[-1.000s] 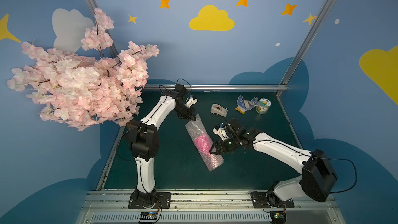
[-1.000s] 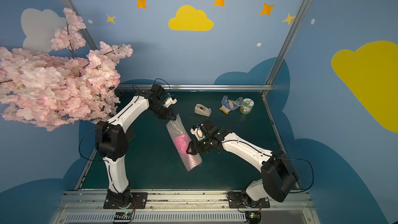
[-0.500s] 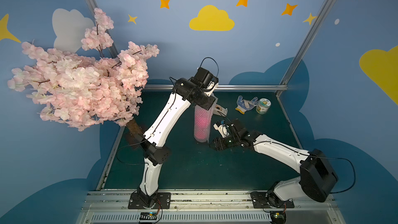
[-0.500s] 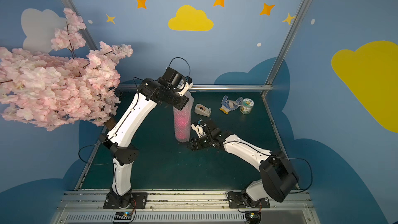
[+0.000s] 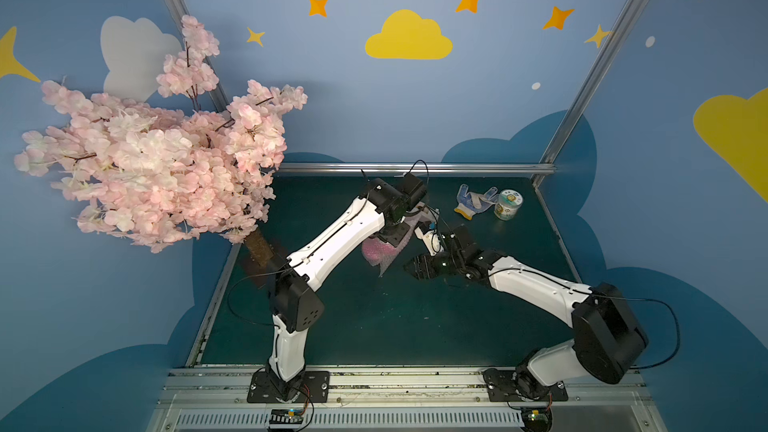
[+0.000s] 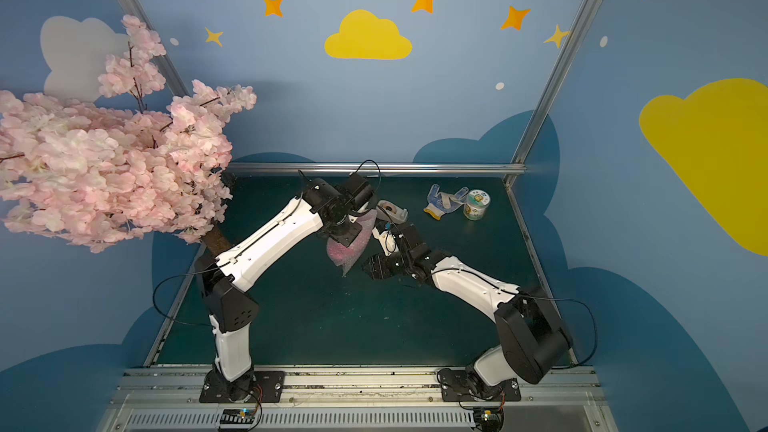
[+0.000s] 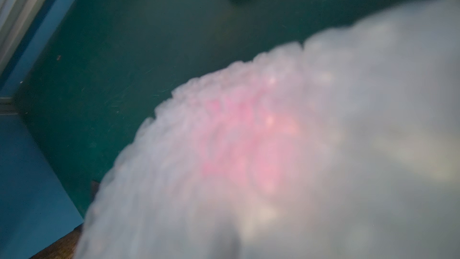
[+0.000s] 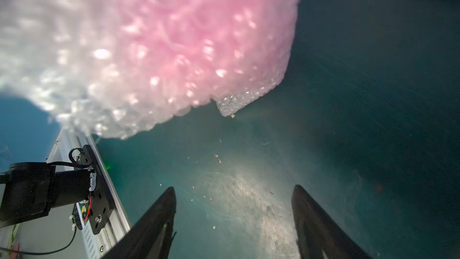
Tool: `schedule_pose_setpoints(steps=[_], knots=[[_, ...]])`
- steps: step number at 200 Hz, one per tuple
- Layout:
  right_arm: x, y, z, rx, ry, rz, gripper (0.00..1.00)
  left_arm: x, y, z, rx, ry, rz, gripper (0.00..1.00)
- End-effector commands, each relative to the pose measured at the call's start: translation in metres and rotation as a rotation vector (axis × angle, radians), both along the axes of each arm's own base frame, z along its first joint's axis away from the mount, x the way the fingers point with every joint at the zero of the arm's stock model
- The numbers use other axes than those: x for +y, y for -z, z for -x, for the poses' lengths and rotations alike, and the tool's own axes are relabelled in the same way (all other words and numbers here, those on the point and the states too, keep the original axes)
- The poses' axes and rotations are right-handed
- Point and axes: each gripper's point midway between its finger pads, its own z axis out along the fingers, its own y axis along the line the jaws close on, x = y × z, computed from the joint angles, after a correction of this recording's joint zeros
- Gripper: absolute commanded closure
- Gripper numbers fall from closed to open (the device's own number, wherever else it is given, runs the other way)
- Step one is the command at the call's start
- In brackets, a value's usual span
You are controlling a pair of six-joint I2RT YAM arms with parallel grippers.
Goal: Wrap wine glasses in bubble wrap
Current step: Place the bubble wrap at the center of the board.
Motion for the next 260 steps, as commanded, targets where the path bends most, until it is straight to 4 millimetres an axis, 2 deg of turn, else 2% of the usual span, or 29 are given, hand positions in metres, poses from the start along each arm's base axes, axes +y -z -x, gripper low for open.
schedule_pose_setpoints(steps=[1, 26, 48, 74, 89, 111, 121, 144, 159, 174, 195, 232, 247, 260], knots=[[-0.003, -0.002, 0.001, -0.011, -0.002, 0.006, 0.27, 0.011, -0.034, -0.010, -0.124, -0.064, 0.074, 0.94], [0.000, -0.011, -0.006, -0.015, 0.001, 0.009, 0.27, 0.021, -0.037, -0.014, -0.140, -0.088, 0.071, 0.85], [0.004, -0.027, -0.019, -0.021, 0.016, 0.008, 0.28, 0.025, -0.038, -0.015, -0.143, -0.093, 0.087, 0.82], [0.005, -0.045, -0.043, 0.012, 0.081, -0.023, 0.32, 0.029, -0.038, -0.016, -0.139, -0.097, 0.106, 0.79], [0.006, -0.060, -0.058, 0.023, 0.112, -0.062, 0.33, 0.033, -0.039, -0.018, -0.144, -0.108, 0.113, 0.72], [0.011, -0.074, -0.076, 0.026, 0.138, -0.106, 0.35, 0.038, -0.042, -0.022, -0.149, -0.123, 0.142, 0.71], [0.019, -0.079, -0.082, 0.013, 0.106, -0.143, 0.35, 0.038, -0.043, -0.022, -0.149, -0.121, 0.155, 0.65], [0.034, -0.076, -0.092, 0.037, 0.065, -0.158, 0.34, 0.032, -0.049, -0.024, -0.160, -0.107, 0.198, 0.52], [0.043, -0.074, -0.094, 0.049, 0.035, -0.150, 0.31, 0.028, -0.056, -0.025, -0.177, -0.099, 0.233, 0.51], [0.048, -0.075, -0.098, 0.037, 0.026, -0.146, 0.29, 0.028, -0.068, -0.025, -0.200, -0.110, 0.274, 0.44], [0.052, -0.076, -0.102, 0.041, 0.017, -0.145, 0.28, 0.031, -0.085, -0.025, -0.223, -0.137, 0.340, 0.40], [0.055, -0.083, -0.102, 0.038, 0.010, -0.152, 0.28, 0.053, -0.103, -0.027, -0.233, -0.232, 0.438, 0.33], [0.054, -0.089, -0.101, 0.027, 0.008, -0.158, 0.28, 0.071, -0.110, -0.028, -0.248, -0.318, 0.470, 0.31], [0.053, -0.093, -0.099, 0.021, 0.002, -0.159, 0.28, 0.096, -0.110, -0.029, -0.257, -0.432, 0.471, 0.28]])
